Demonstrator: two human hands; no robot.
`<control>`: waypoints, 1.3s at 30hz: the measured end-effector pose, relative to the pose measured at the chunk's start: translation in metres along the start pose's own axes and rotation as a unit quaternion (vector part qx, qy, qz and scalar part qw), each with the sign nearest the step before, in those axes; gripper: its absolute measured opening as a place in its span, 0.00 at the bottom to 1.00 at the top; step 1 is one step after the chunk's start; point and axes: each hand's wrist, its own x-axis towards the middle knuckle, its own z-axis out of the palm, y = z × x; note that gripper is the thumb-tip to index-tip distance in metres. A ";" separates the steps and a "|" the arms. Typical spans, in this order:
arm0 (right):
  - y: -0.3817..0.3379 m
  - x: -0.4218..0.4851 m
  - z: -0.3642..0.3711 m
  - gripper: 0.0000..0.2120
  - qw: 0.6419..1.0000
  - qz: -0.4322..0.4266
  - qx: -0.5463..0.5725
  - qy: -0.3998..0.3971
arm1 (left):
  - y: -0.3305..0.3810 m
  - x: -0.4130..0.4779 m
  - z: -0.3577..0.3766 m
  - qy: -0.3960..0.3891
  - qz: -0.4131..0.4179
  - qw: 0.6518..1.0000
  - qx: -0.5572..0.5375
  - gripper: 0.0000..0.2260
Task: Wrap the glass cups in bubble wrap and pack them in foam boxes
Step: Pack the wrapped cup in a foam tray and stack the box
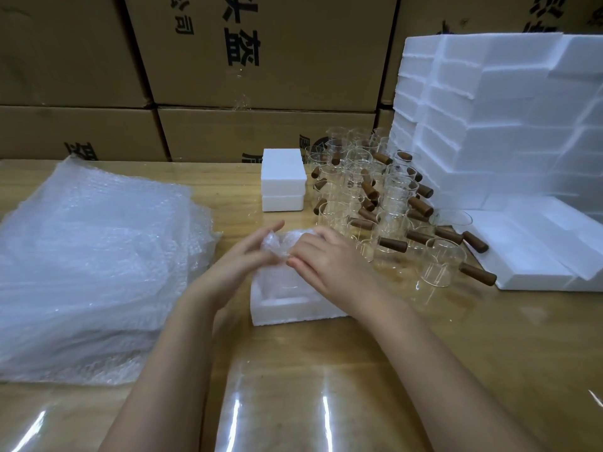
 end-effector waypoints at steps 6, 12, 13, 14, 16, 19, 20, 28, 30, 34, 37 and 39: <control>-0.010 -0.001 0.011 0.18 0.999 0.010 0.023 0.024 | -0.010 0.000 0.002 0.081 0.006 0.997 0.008 0.18; -0.011 -0.007 0.024 0.18 0.998 -0.005 -0.002 0.060 | -0.024 0.010 0.003 0.073 0.014 0.997 0.038 0.17; -0.010 -0.008 0.026 0.17 0.998 -0.008 0.000 0.066 | -0.025 0.011 0.003 0.065 0.007 0.997 0.036 0.17; -0.010 -0.009 0.028 0.17 0.997 -0.013 -0.001 0.072 | -0.027 0.011 0.003 0.060 0.002 0.998 0.037 0.17; -0.007 -0.010 0.030 0.16 0.997 -0.022 -0.007 0.079 | -0.028 0.011 0.003 0.048 -0.008 0.998 0.041 0.17; -0.006 -0.010 0.034 0.16 0.995 -0.038 -0.018 0.089 | -0.029 0.011 0.003 0.039 -0.005 0.999 0.038 0.17; -0.005 -0.011 0.035 0.16 0.995 -0.041 -0.018 0.094 | -0.030 0.012 0.003 0.037 -0.003 0.999 0.038 0.17; 0.010 -0.016 0.029 0.25 0.990 0.080 0.106 0.050 | -0.035 0.011 0.005 0.045 -0.014 0.998 -0.039 0.16; 0.011 -0.016 0.030 0.25 0.985 0.109 0.122 0.047 | -0.033 0.013 0.008 0.062 -0.031 0.992 -0.106 0.17; 0.011 -0.015 0.031 0.22 0.984 0.118 0.130 0.039 | -0.031 0.016 0.012 0.081 -0.044 0.984 -0.151 0.15; 0.011 -0.014 0.027 0.22 0.988 0.110 0.106 0.009 | -0.029 0.016 0.015 0.088 -0.056 0.983 -0.151 0.15; 0.009 -0.014 0.026 0.23 0.993 0.098 0.069 -0.005 | -0.028 0.016 0.017 0.092 -0.059 0.983 -0.146 0.15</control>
